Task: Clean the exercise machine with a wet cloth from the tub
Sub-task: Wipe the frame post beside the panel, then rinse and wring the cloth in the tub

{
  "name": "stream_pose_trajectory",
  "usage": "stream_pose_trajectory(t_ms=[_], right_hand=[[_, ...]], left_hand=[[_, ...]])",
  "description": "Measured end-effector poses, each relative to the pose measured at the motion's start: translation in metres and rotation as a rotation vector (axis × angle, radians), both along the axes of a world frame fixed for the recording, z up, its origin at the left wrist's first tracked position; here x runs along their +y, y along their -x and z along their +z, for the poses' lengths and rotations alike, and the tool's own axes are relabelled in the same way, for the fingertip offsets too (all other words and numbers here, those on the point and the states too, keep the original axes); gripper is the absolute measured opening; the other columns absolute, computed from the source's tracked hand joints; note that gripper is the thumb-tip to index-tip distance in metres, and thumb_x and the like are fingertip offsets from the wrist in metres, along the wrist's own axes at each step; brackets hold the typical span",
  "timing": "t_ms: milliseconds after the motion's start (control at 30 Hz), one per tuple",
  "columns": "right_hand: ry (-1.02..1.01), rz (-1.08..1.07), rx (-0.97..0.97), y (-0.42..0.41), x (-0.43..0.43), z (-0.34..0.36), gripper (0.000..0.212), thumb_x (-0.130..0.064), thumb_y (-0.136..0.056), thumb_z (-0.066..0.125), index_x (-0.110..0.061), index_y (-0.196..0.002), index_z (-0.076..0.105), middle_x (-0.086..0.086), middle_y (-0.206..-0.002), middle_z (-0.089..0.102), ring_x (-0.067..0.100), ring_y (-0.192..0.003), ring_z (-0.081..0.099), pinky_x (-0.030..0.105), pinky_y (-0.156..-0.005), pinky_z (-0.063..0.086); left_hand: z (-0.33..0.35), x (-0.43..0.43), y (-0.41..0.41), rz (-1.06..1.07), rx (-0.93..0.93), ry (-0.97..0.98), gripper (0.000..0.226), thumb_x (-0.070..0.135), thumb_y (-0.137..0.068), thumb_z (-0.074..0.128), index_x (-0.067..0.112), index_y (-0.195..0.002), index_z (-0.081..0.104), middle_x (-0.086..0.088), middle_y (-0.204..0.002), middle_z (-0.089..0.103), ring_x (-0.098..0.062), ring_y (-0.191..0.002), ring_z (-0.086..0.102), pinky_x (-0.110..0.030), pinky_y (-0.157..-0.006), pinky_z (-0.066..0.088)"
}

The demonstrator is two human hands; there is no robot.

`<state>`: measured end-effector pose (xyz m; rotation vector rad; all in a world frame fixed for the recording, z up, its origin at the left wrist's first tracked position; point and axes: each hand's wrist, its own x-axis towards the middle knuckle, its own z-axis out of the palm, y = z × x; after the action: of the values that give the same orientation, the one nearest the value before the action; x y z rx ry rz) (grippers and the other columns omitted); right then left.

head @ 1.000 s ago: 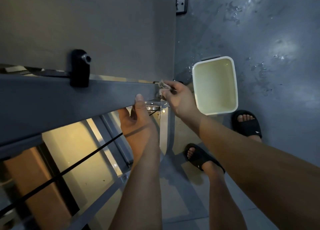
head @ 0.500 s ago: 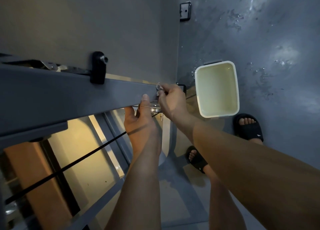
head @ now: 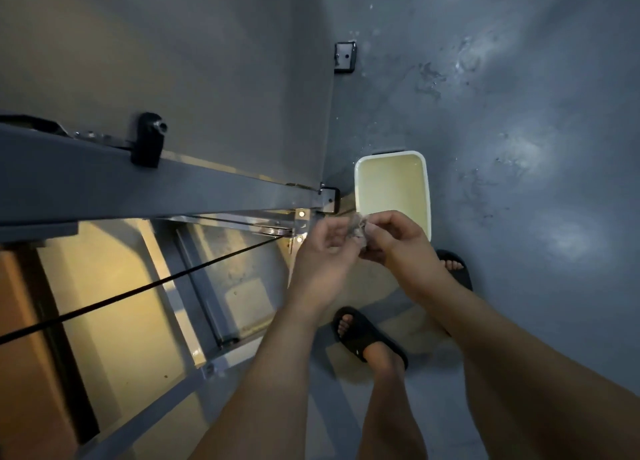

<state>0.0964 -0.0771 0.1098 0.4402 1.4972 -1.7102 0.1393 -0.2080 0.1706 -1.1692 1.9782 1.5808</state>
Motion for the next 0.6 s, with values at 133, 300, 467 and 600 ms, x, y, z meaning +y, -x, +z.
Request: stream_pose_trajectory(t_ms=[133, 300, 467, 600], right_hand=[[-0.032, 0.004, -0.034, 0.002, 0.032, -0.018, 0.018, -0.018, -0.100, 0.065, -0.018, -0.117, 0.068, 0.018, -0.105, 0.073, 0.031, -0.099, 0.074, 0.043, -0.084, 0.062], [-0.192, 0.072, 0.012, 0.013, 0.061, -0.037, 0.013, -0.020, -0.103, 0.059, -0.014, -0.098, 0.069, 0.003, -0.084, 0.070, 0.018, -0.074, 0.068, 0.030, -0.062, 0.055], [-0.323, -0.031, 0.027, 0.035, 0.077, -0.066, 0.016, -0.019, -0.106, 0.052, -0.013, -0.096, 0.063, -0.001, -0.073, 0.053, 0.015, -0.064, 0.048, 0.033, -0.064, 0.047], [-0.279, 0.124, 0.075, 0.047, 0.078, -0.096, 0.017, -0.025, -0.105, 0.052, -0.024, -0.117, 0.064, -0.001, -0.087, 0.057, 0.016, -0.075, 0.054, 0.032, -0.070, 0.051]], left_hand=[[-0.028, 0.030, 0.005, -0.187, -0.074, 0.060, 0.019, 0.034, -0.097, 0.068, 0.030, -0.115, 0.066, 0.012, -0.106, 0.067, 0.005, -0.090, 0.062, -0.010, -0.067, 0.044], [-0.047, 0.043, 0.006, -0.121, -0.090, 0.087, 0.006, 0.026, -0.096, 0.070, 0.021, -0.100, 0.071, 0.007, -0.096, 0.073, -0.011, -0.092, 0.067, -0.030, -0.081, 0.055], [-0.063, 0.040, 0.009, 0.112, -0.057, 0.016, 0.017, 0.032, -0.103, 0.058, 0.023, -0.107, 0.072, 0.004, -0.101, 0.076, -0.009, -0.093, 0.070, -0.042, -0.090, 0.059], [-0.083, 0.037, 0.017, 0.245, -0.028, -0.163, 0.020, 0.016, -0.104, 0.048, 0.010, -0.111, 0.066, -0.002, -0.114, 0.073, -0.011, -0.100, 0.072, -0.037, -0.094, 0.060]])
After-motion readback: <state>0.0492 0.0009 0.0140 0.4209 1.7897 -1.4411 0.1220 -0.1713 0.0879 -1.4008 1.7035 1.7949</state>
